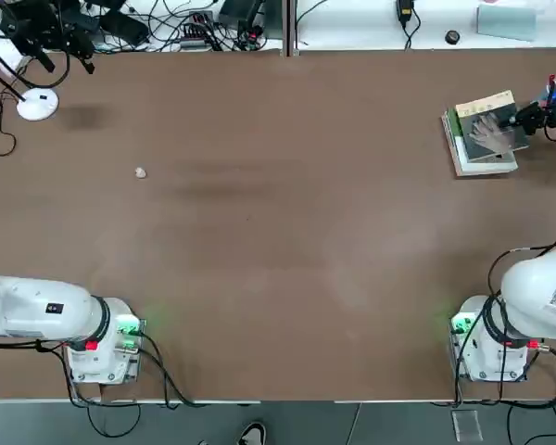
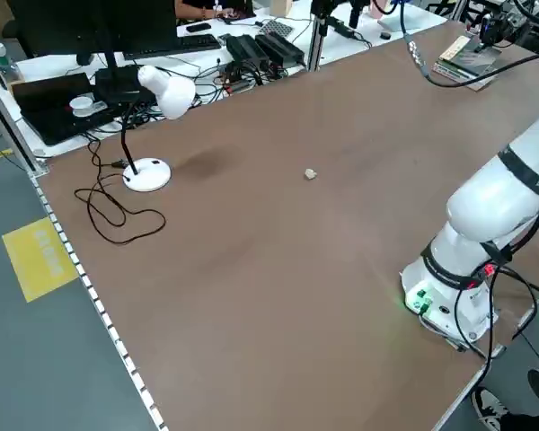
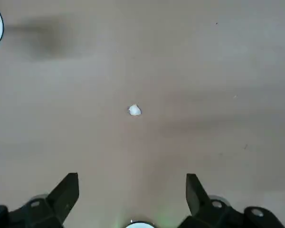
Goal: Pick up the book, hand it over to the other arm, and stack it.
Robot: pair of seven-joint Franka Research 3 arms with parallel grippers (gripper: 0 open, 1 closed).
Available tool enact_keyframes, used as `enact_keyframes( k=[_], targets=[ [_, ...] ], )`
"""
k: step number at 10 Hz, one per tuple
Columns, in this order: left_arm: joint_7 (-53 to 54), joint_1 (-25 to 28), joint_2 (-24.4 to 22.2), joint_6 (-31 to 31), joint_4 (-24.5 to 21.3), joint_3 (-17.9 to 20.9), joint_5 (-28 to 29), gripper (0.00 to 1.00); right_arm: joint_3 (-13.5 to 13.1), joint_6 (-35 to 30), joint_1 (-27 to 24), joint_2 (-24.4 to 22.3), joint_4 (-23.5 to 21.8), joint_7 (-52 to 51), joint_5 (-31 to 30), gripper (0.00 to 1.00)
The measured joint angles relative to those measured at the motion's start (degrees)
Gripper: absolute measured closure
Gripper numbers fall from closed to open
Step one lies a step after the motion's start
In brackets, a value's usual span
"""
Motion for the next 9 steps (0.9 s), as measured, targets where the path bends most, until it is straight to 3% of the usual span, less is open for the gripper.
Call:
enact_keyframes(
  k=[7, 9],
  targets=[
    [0.01, 0.0, 0.0, 0.0, 0.0, 0.0, 0.0, 0.0, -0.6, 0.14, 0.41, 0.0, -0.17, -0.27, 0.29, 0.84],
    [0.01, 0.0, 0.0, -0.01, 0.0, 0.0, 0.0, 0.0, -0.68, 0.14, 0.42, 0.0, -0.17, -0.29, 0.29, 0.8]
  ],
)
